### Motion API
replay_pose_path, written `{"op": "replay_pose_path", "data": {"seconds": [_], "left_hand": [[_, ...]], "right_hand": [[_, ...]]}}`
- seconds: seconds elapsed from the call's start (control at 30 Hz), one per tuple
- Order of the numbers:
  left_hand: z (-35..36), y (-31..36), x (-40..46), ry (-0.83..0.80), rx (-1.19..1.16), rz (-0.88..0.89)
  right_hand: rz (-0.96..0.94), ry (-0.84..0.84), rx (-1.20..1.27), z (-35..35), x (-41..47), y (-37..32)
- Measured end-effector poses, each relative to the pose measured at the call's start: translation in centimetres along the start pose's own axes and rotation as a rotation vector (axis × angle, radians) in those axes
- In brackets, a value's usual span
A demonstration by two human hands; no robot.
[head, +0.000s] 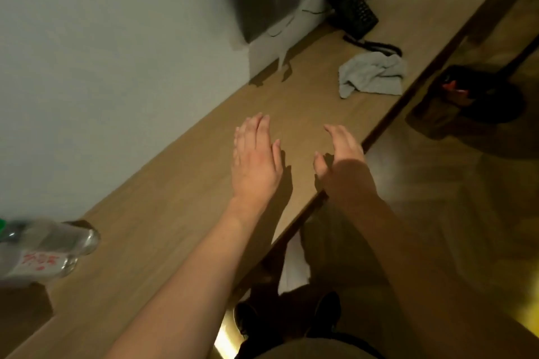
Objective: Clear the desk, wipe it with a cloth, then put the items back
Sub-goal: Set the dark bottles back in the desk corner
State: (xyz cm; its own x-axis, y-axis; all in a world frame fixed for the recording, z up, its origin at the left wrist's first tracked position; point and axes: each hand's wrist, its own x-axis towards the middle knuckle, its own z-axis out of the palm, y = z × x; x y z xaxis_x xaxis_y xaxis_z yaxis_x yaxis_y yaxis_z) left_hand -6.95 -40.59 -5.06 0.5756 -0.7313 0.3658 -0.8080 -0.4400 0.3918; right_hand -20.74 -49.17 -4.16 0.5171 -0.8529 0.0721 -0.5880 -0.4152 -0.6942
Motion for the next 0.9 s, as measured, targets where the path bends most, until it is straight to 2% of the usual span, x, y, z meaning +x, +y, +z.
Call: {"op": "replay_pose_path", "data": {"seconds": [0.27,0.53,0.73,0.87,0.9], "left_hand": [[9.0,16.2,3.0,-0.136,-0.084,0.319],[17.3,27.1,7.7,-0.222,-0.195,0.540],[25.1,32.6,15.2,-0.234,-0.273,0.565],[28.4,36.7,21.0,-0.266,-0.393,0.505],[29.0,37.7,22.0,-0.249,-0.378,0.548]], "right_hand": [[0.135,0.260,-0.072,-12.5,-0.1,12.6],[0.298,0.380,-0.128,-18.4,3.0,22.2],[0.341,0.433,-0.166,-22.5,10.7,26.9],[0.370,0.442,-0.208,-25.6,16.3,29.0],[0.379,0.455,-0.214,-26.3,17.5,29.4]]}}
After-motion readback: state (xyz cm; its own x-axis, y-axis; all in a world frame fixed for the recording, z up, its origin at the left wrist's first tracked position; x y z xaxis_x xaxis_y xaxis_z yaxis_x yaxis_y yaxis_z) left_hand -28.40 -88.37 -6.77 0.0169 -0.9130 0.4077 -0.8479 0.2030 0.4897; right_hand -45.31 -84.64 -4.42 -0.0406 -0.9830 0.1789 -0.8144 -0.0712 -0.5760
